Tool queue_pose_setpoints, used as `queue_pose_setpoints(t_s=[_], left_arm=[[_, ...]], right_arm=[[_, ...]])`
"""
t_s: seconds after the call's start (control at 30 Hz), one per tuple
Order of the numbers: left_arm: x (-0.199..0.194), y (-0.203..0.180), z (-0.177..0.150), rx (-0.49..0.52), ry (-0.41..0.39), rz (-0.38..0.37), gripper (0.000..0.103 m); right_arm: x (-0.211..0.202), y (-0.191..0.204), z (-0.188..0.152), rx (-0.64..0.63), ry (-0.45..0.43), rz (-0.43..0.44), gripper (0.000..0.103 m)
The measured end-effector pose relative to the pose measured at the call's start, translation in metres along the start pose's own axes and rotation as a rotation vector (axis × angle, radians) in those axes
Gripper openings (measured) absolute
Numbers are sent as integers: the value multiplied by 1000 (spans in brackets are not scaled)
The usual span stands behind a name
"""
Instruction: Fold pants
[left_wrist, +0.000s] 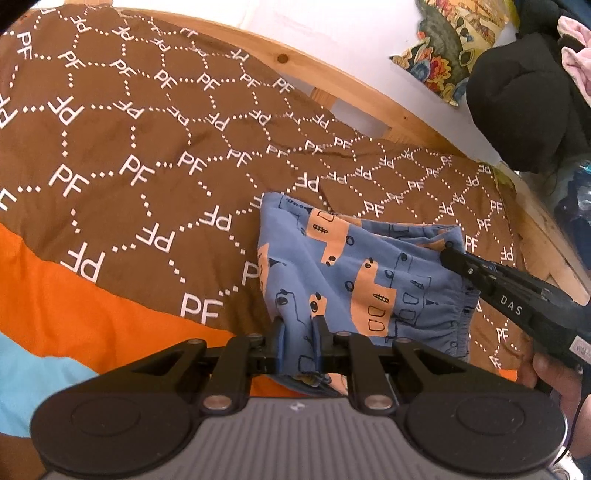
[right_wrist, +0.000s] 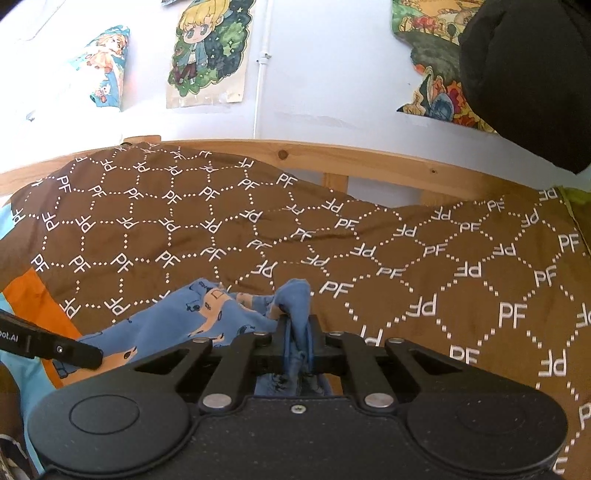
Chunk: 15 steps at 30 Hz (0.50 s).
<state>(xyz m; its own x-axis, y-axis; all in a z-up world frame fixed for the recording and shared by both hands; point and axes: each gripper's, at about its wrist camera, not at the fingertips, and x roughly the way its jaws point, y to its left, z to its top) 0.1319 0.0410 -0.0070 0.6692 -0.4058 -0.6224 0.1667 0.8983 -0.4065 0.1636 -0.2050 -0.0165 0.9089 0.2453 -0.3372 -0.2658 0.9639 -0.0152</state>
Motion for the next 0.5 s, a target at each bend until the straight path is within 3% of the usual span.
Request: queue_pose_setpoints(t_s=[0.33,0.5], left_arm=[[-11,-2,13,11,-88,3,15],[-3,-11,45,108,-144,20,15]], right_arm=[[6,-1,31,-46,-28,27,7],[20,-13,63,-87,-31,52,7]])
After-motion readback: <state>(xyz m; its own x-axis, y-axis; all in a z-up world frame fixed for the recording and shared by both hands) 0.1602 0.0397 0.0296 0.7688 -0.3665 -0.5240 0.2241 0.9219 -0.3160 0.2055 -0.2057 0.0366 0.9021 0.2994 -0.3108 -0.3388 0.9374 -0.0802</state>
